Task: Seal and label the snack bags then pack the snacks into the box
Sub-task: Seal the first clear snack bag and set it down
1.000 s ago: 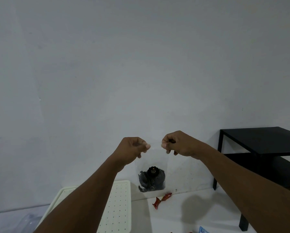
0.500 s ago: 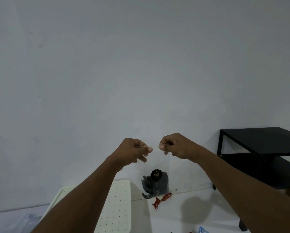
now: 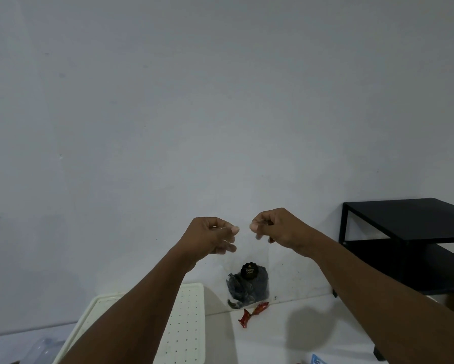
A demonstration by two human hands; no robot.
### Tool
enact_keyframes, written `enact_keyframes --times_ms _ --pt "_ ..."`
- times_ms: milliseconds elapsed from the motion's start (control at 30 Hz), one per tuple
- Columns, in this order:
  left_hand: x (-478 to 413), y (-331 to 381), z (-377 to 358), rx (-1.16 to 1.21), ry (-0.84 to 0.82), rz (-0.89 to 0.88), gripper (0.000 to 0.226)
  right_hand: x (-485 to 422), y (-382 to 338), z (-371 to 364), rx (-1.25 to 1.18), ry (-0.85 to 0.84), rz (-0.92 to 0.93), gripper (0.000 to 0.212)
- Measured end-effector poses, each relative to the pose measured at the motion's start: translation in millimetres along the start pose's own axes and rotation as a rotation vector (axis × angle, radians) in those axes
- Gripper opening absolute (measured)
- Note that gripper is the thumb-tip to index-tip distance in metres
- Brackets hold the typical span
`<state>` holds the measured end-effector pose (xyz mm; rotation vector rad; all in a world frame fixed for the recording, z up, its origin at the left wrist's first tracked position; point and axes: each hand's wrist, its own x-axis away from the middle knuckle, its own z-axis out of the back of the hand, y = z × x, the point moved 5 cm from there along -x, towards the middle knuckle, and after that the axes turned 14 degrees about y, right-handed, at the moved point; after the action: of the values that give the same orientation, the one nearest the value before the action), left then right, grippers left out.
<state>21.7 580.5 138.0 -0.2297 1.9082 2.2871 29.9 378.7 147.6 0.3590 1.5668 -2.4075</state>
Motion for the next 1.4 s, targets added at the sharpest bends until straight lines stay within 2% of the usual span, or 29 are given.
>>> enact_keyframes --times_ms 100,233,367,467,567,633,800,967,1067,1167,1233,1267,1400 --pt "-2 -2 8 0.032 0.017 0.019 0.026 -1 6 9 -0.022 0.026 -0.041 0.025" --pt "-2 -1 6 -0.026 0.069 -0.053 0.024 2 11 7 -0.058 0.036 -0.109 0.023" --pt "-3 -2 3 -0.043 0.059 -0.071 0.022 5 6 -1 0.015 -0.002 -0.031 0.029" --pt "0 -6 3 0.026 -0.046 0.037 0.027 5 0 0 0.044 -0.044 0.018 0.022" --pt "6 -11 0 0.117 -0.212 0.272 0.043 4 -6 1 0.091 -0.107 0.049 0.017" --pt "9 -14 -2 0.1 -0.279 0.37 0.049 3 -8 -2 0.107 -0.143 0.067 0.013" --pt "12 -16 -5 0.115 -0.352 0.416 0.029 1 -8 -6 0.21 -0.06 0.132 0.012" --pt "16 -22 -13 0.206 -0.405 0.471 0.013 3 -3 -13 0.205 -0.015 0.127 0.012" --pt "17 -27 -14 0.271 -0.397 0.476 0.016 6 -2 -15 0.205 0.038 0.143 0.015" --pt "18 -30 -17 0.273 -0.386 0.447 0.017 11 -3 -20 0.091 0.022 0.194 0.01" --pt "18 -31 -20 0.293 -0.371 0.415 0.017 14 2 -19 0.024 0.041 0.134 0.011" --pt "18 -31 -21 0.296 -0.353 0.39 0.016 15 7 -19 -0.009 0.068 0.06 0.019" --pt "16 -32 -30 0.287 -0.266 0.313 0.016 26 32 -26 -0.244 0.215 -0.455 0.071"
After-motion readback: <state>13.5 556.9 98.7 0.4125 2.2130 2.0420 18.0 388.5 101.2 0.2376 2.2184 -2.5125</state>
